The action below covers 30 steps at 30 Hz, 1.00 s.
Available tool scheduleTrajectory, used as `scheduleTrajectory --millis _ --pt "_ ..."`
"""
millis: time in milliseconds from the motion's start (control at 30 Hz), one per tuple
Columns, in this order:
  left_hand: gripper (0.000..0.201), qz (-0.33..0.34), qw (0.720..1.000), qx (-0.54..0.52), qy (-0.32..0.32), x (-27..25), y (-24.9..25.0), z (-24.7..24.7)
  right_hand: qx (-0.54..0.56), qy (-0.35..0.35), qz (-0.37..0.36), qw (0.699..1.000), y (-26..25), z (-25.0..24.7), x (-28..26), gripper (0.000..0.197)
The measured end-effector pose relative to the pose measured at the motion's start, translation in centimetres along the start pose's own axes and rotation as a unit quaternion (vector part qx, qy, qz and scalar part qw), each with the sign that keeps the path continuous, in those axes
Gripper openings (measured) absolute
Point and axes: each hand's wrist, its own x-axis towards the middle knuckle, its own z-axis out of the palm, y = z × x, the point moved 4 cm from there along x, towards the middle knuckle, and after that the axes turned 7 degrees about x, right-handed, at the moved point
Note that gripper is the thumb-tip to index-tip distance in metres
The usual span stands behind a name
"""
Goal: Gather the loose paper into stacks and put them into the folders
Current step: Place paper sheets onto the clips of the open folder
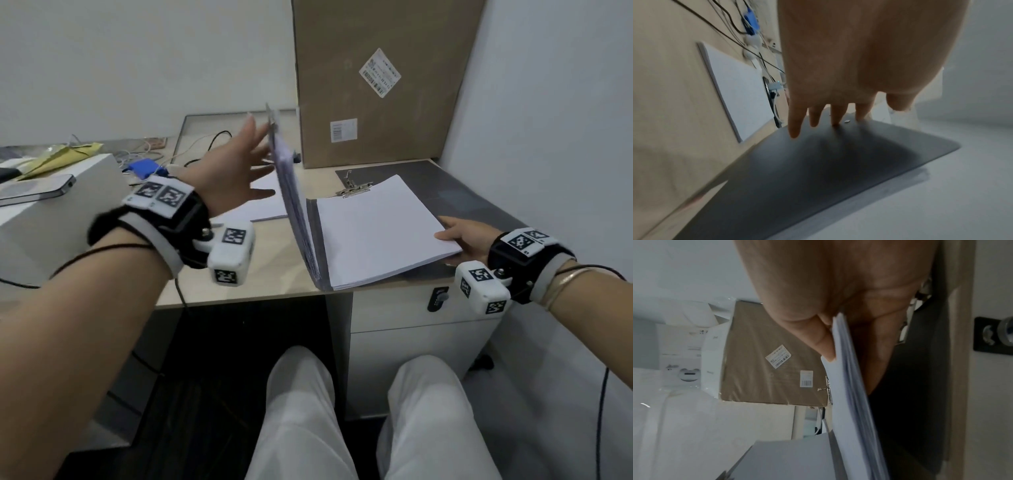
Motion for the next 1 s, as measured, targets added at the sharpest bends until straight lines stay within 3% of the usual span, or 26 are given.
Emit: scheduleTrajectory --millis 200,333,400,467,533,600,700,800,900,1000 --pt "0.06 -0.001 0.997 0.074 -0.038 2.9 0.4 8.5 0.109 -0.033 0.01 0.993 -0.9 0.1 -0.4 0.025" --pt "0.065 -0.024 0.983 0.172 -0.067 4.4 -1.7 12.7 0.148 -0.066 0.015 0.987 -1.7 0.2 -0.3 0.07" --pt "0.069 -0.064 0.962 0.243 -0.11 5.2 -4.0 14.1 0.134 -0.077 0.017 0.988 -2.2 0.1 -0.2 0.075" --pt "0.07 -0.114 0.929 0.32 -0.149 5.7 -6.3 14.9 0.09 -0.081 0.031 0.992 -2.1 0.1 -0.3 0.058" --pt "0.07 -0.143 0.912 0.353 -0.156 6.0 -7.9 15.0 0.027 -0.067 0.059 0.996 -1.2 0.1 0.0 0.024" --pt "0.068 -0.155 0.922 0.33 -0.132 6.3 -8.5 14.9 -0.016 -0.038 0.077 0.996 -0.1 -0.2 0.4 0.011" --pt "0.06 -0.172 0.933 0.311 -0.054 6.9 -8.8 13.2 -0.048 -0.02 0.09 0.995 1.2 -0.5 1.0 0.012" --pt "0.048 -0.19 0.926 0.326 0.022 6.8 -9.1 11.1 -0.052 -0.005 0.078 0.996 1.8 -0.5 1.4 0.012" --pt "0.037 -0.243 0.921 0.296 0.066 6.2 -10.6 9.3 -0.028 0.008 0.066 0.997 2.1 -0.4 1.5 0.018" --pt "0.031 -0.279 0.938 0.181 0.098 6.3 -11.9 8.0 -0.004 0.011 0.04 0.999 1.8 -0.3 1.8 0.037"
